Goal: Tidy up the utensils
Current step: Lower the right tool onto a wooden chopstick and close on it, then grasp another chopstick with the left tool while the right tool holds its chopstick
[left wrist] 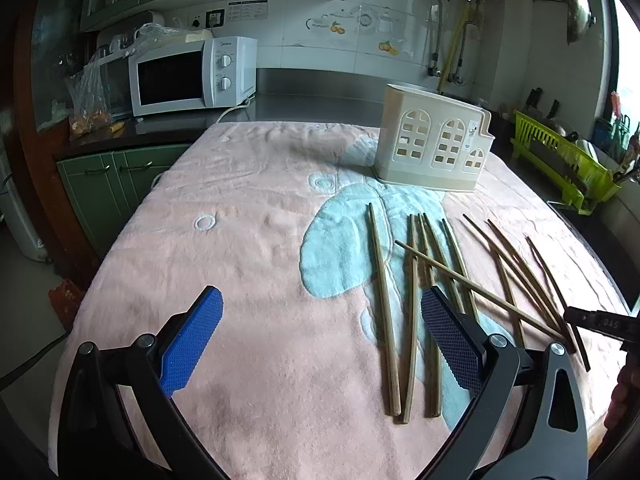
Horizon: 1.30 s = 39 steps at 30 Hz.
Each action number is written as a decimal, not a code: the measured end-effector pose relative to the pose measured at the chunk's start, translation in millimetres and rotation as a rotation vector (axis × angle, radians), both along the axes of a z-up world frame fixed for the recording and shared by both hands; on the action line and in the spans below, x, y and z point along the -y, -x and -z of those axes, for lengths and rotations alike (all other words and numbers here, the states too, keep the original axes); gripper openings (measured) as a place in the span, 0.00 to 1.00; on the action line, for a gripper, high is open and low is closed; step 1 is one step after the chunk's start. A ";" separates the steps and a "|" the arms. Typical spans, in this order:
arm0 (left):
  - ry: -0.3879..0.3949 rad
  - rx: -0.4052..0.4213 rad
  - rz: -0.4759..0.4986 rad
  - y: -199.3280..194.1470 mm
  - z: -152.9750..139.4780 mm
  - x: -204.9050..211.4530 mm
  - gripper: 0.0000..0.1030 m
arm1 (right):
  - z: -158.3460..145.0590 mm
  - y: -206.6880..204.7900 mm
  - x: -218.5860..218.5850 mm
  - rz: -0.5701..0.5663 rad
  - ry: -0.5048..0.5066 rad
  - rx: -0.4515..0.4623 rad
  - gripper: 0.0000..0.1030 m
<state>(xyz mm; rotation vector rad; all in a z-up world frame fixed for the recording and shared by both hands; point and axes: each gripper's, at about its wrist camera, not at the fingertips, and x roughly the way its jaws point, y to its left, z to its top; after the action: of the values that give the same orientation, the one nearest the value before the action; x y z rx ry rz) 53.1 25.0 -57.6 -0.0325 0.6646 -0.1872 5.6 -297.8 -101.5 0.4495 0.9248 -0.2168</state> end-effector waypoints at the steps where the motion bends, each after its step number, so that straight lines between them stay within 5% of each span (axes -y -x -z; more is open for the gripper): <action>1: -0.003 -0.001 -0.001 1.0 -0.1 1.2 0.95 | 1.3 0.2 1.7 -0.002 -0.002 -0.002 0.07; 11: -0.002 -0.036 0.008 8.4 5.3 6.7 0.94 | 3.7 2.7 -7.8 -0.064 0.093 0.007 0.07; 22: -0.018 -0.079 0.059 14.1 14.0 26.8 0.89 | 5.0 9.6 -4.1 -0.094 0.078 0.028 0.07; 33: 0.027 -0.155 0.123 5.8 32.7 32.2 0.44 | 5.1 13.7 -2.0 -0.112 0.078 0.044 0.07; 39: 0.033 -0.192 0.097 -5.6 42.4 28.4 0.35 | 4.9 13.7 -3.7 -0.125 0.093 0.045 0.07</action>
<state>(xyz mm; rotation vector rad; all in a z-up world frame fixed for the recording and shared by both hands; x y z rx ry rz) 58.7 -3.4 -100.0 -0.0504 0.8548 -0.2908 -8.1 -294.2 -106.4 0.3087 0.8912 -0.1345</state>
